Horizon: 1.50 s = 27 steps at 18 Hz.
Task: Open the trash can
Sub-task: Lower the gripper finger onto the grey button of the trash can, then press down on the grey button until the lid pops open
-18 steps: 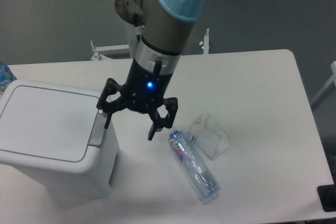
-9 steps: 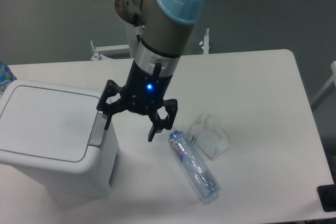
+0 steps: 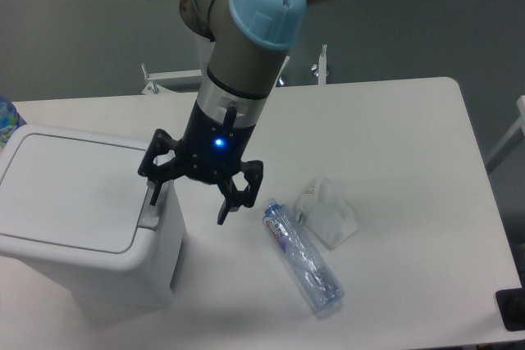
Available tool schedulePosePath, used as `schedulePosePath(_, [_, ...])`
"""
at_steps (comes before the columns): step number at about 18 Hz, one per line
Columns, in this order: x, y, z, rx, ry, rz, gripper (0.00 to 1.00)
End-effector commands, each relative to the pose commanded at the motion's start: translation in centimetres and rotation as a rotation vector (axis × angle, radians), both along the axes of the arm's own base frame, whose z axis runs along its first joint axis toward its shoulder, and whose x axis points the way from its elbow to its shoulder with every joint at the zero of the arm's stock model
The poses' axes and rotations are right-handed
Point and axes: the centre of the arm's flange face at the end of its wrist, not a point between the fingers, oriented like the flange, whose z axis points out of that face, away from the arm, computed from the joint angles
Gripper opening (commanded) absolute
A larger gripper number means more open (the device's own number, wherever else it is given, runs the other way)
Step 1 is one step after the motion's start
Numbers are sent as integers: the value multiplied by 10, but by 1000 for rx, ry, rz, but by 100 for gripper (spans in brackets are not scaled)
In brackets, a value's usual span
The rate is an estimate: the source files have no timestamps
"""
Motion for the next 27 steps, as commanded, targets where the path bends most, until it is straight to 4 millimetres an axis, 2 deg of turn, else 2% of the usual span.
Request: schedulePosePath(27, [-2,3,-10,-22,28,5,100])
